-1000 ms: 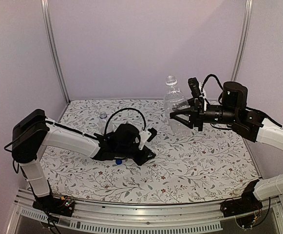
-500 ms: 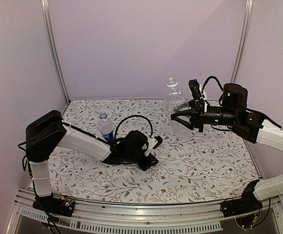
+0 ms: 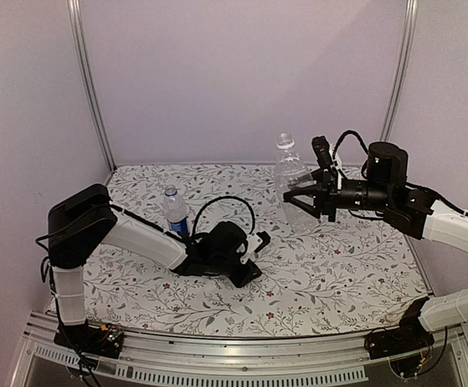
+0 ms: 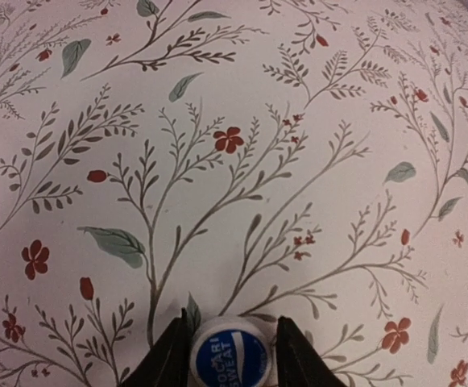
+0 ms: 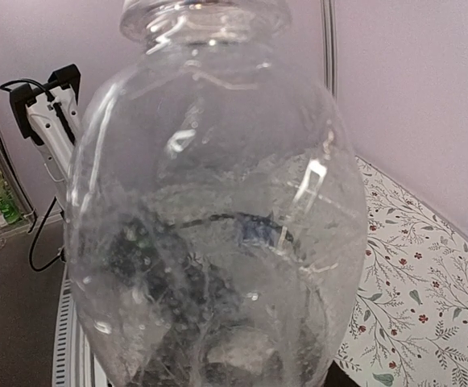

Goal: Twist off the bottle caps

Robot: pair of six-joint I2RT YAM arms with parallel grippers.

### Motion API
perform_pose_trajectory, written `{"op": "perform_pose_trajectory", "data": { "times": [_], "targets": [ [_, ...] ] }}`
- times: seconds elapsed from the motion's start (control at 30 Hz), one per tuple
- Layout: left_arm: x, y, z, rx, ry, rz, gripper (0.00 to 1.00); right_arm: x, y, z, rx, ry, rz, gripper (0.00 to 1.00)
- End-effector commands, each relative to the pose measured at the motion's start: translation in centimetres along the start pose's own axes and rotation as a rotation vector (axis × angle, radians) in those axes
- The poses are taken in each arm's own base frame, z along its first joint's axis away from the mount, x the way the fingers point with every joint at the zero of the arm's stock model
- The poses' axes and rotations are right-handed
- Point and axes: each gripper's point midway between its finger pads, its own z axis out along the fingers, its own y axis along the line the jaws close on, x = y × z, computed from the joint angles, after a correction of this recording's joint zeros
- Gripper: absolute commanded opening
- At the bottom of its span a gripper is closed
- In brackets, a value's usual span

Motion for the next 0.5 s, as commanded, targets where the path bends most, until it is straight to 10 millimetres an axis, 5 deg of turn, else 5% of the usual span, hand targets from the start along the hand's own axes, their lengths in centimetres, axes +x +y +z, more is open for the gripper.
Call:
{"op": "perform_pose_trajectory", "data": {
  "times": [0.0,0.27,0.47],
  "targets": [
    [0.0,-0.7,0.2,0.005,0.009,0.022,0.41,-0.9,-0.3,-0.6,0.018,-0.039,-0.013,0.39],
    [-2.5,-1.0,-2.1,0.013,-0.035,0.025,0.6,-0.7,-0.6,-0.8,0.029,-0.037,-0.009,0.4],
    [-7.0,-1.9,-7.3,0.051,-0.176,0.048,0.74,-0.6,-1.0,-1.3,0.048,-0.037,-0.007,0.41]
  ]
}}
